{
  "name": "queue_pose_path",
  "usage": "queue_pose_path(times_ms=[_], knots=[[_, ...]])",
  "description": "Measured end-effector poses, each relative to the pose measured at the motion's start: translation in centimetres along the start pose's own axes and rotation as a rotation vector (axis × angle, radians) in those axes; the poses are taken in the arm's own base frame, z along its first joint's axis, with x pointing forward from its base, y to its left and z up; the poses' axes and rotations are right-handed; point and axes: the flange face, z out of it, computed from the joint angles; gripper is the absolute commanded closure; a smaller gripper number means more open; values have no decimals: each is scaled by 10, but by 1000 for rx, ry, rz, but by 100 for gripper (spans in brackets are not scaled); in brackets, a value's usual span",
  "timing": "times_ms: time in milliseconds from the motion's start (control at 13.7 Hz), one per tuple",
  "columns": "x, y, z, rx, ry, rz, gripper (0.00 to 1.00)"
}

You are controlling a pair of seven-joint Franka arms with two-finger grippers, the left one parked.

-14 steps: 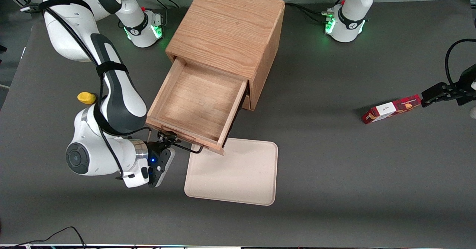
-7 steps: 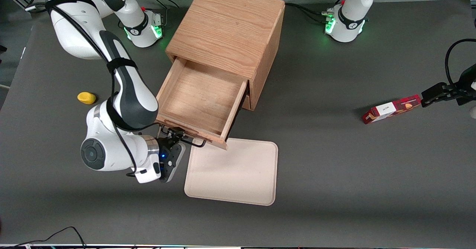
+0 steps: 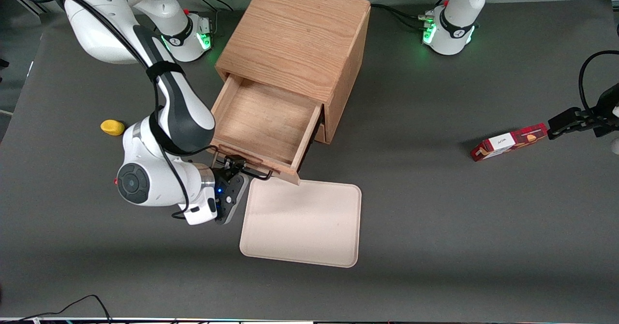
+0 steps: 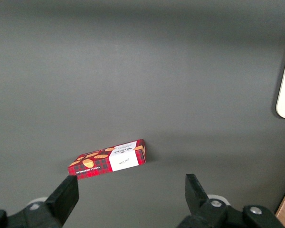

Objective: Close top drawer
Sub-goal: 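Keep pushing the drawer front with the right gripper until flush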

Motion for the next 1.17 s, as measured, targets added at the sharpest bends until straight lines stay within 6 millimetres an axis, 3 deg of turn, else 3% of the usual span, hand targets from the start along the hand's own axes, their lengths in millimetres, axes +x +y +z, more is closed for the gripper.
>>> queue_pose_path(times_ms=[1168], knots=[[0, -116, 31, 2, -35, -7, 0]])
